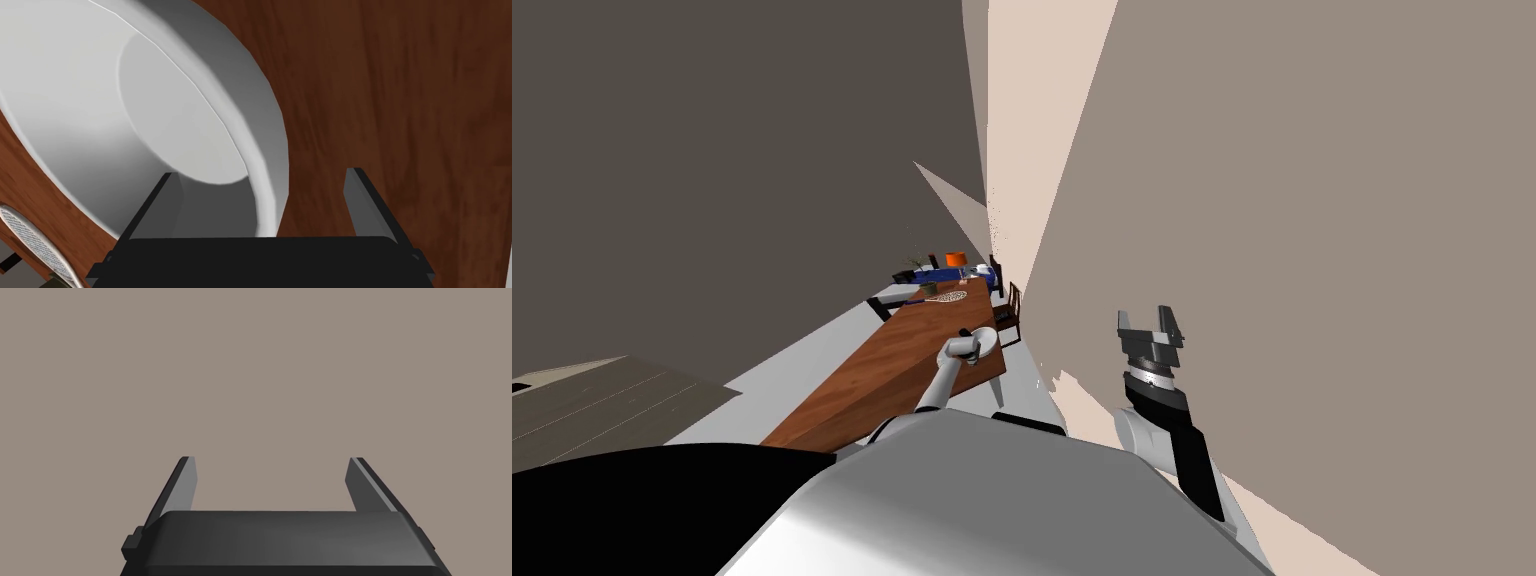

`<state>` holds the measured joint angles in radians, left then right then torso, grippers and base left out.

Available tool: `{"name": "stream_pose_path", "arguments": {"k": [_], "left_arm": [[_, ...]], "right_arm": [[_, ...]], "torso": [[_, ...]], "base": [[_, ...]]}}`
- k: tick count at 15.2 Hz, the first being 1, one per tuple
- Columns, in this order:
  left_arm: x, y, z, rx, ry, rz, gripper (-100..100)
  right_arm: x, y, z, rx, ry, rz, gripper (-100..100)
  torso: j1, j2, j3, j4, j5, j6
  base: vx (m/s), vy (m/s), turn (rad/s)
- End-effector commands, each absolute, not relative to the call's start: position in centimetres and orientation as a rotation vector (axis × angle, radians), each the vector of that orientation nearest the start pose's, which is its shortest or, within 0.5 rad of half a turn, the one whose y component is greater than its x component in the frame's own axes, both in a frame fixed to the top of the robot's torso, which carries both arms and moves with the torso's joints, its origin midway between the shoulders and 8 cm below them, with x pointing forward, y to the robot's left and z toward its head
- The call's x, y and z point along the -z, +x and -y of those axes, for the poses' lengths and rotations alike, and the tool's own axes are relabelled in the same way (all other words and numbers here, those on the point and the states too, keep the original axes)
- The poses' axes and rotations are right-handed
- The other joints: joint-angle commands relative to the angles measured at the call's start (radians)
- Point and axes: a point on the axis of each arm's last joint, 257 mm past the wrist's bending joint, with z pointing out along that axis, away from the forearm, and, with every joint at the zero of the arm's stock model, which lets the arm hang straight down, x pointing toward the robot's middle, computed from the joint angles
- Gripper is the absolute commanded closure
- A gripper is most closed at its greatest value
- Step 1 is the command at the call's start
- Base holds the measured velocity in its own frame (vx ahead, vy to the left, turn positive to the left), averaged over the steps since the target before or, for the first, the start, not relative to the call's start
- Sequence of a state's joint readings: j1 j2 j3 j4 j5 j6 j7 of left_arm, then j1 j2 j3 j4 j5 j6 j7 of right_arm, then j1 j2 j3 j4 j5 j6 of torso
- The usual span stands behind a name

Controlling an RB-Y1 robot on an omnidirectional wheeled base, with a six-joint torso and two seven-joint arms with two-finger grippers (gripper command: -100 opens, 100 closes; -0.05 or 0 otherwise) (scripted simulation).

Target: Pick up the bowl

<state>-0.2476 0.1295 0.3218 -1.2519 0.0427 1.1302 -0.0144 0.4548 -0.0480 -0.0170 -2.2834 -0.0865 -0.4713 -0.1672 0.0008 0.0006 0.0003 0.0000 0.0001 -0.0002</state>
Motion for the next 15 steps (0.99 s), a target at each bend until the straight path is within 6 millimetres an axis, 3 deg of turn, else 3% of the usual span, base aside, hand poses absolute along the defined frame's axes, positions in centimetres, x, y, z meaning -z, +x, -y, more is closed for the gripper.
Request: {"name": "stream_pose_path", "arguments": {"k": [1, 4, 5, 9, 15], "left_arm": [[46.6, 43.5, -35.7, 0.318, -2.215, -1.723, -100], [46.7, 43.5, -35.7, 0.317, -2.217, -1.723, -100], [46.8, 43.5, -35.7, 0.318, -2.217, -1.722, 100], [46.8, 43.4, -35.7, 0.315, -2.217, -1.724, 100], [45.2, 43.0, -35.4, 0.319, -2.207, -1.734, 100]], "right_arm": [[-3.6, 35.0, 28.6, -1.517, 0.725, -0.541, 0], [-3.6, 35.0, 28.6, -1.517, 0.725, -0.541, 0], [-3.6, 35.0, 28.6, -1.517, 0.725, -0.541, 0], [-3.6, 35.0, 28.6, -1.517, 0.725, -0.541, 0], [-3.6, 35.0, 28.6, -1.517, 0.725, -0.541, 0]], "torso": [[0.000, 0.000, 0.000, 0.000, 0.000, 0.000], [0.000, 0.000, 0.000, 0.000, 0.000, 0.000], [0.000, 0.000, 0.000, 0.000, 0.000, 0.000], [0.000, 0.000, 0.000, 0.001, 0.000, 0.000], [-0.003, 0.002, 0.002, 0.003, -0.002, -0.001]], "base": [[-0.004, 0.010, -0.023], [-0.003, 0.007, -0.018], [0.000, 0.000, 0.000], [0.000, 0.000, 0.000], [0.005, -0.010, 0.030]]}}
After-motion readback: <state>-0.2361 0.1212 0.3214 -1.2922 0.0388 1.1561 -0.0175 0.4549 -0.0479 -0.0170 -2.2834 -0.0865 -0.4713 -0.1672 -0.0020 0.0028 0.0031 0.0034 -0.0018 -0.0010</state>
